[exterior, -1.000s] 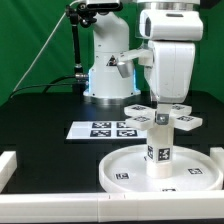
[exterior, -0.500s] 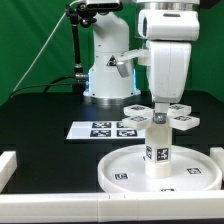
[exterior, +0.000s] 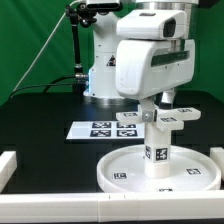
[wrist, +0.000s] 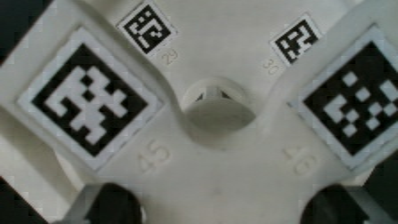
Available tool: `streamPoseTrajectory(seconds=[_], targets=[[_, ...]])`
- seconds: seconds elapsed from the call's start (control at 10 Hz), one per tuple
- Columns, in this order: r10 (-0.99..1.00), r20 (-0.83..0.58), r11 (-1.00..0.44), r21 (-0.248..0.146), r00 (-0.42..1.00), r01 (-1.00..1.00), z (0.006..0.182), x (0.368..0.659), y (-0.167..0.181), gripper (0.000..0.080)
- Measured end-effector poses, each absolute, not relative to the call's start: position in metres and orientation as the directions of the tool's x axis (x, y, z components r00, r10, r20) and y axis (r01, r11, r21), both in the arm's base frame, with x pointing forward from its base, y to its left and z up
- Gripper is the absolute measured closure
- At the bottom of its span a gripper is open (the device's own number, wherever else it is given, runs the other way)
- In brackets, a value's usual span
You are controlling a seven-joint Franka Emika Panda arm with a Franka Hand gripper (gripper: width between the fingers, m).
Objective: Assemble round table
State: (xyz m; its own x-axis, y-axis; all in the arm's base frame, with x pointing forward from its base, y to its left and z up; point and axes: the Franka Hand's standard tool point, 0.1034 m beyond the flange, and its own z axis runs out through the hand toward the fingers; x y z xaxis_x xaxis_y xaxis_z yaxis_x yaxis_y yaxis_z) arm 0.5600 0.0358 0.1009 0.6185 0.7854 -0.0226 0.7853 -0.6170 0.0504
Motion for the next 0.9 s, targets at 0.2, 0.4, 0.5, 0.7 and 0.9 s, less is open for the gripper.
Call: streamPoseTrajectory(seconds=[0.2, 0.4, 0.5, 0.7, 0.9], targets=[[0.673, -0.014, -0.738, 0.054, 0.739, 0.673, 0.101, 0.5601, 0.0363, 0.0357], [0.558, -0.006, -0.828, 0.055, 0.83, 0.558, 0.1011, 0.5601, 0.0365, 0.0357], [0.476, 0.002, -0.879, 0.05, 0.88, 0.475, 0.1011, 0.5598, 0.0358, 0.0357], [0.283, 0.014, -0.958, 0.041, 0.959, 0.282, 0.1011, 0.5597, 0.0363, 0.0357], [0.046, 0.024, -0.999, 0.003, 0.999, 0.046, 0.1009, 0.5596, 0.0361, 0.0357]])
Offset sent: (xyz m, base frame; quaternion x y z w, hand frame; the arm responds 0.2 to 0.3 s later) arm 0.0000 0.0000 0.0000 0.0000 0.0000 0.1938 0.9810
